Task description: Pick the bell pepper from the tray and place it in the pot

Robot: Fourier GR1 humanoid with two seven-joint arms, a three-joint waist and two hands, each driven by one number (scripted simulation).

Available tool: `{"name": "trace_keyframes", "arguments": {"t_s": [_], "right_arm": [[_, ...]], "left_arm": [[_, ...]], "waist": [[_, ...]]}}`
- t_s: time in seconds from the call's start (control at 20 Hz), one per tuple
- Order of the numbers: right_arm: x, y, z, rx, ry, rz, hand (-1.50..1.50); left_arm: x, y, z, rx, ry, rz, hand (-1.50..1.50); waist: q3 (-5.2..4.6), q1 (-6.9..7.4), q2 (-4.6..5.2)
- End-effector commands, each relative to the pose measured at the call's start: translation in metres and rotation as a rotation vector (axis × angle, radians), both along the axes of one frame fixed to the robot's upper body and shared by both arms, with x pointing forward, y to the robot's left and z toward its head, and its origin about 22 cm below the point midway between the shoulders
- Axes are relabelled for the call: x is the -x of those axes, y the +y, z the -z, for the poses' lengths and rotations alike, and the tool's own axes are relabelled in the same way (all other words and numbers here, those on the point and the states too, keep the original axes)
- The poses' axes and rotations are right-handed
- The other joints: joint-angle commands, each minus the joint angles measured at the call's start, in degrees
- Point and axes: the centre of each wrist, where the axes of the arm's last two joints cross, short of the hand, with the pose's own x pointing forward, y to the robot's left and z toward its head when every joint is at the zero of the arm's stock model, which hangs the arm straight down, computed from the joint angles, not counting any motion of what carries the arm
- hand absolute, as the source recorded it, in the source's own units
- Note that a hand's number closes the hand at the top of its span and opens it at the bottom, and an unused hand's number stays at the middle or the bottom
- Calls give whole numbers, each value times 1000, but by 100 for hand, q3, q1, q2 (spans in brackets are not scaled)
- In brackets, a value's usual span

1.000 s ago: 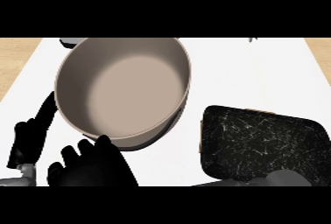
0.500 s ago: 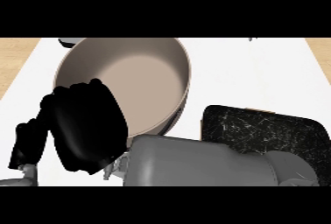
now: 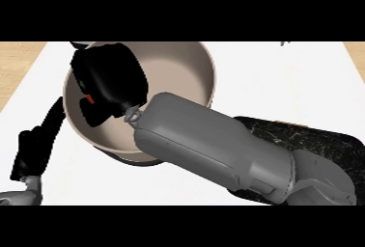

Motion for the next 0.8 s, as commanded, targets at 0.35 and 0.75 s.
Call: {"name": "trace_keyframes", "arguments": {"t_s": [0.35,0.75], "right_arm": [[-56,-21,19,120,-16,63,150],[-68,-41,42,-9,205,25,-150]], "left_arm": [[-13,-8,-11,-2,-26,61,0],[-20,-26,-17,-10,-42,90,0]], "waist": [[-13,378,125],[-2,518,170]]}}
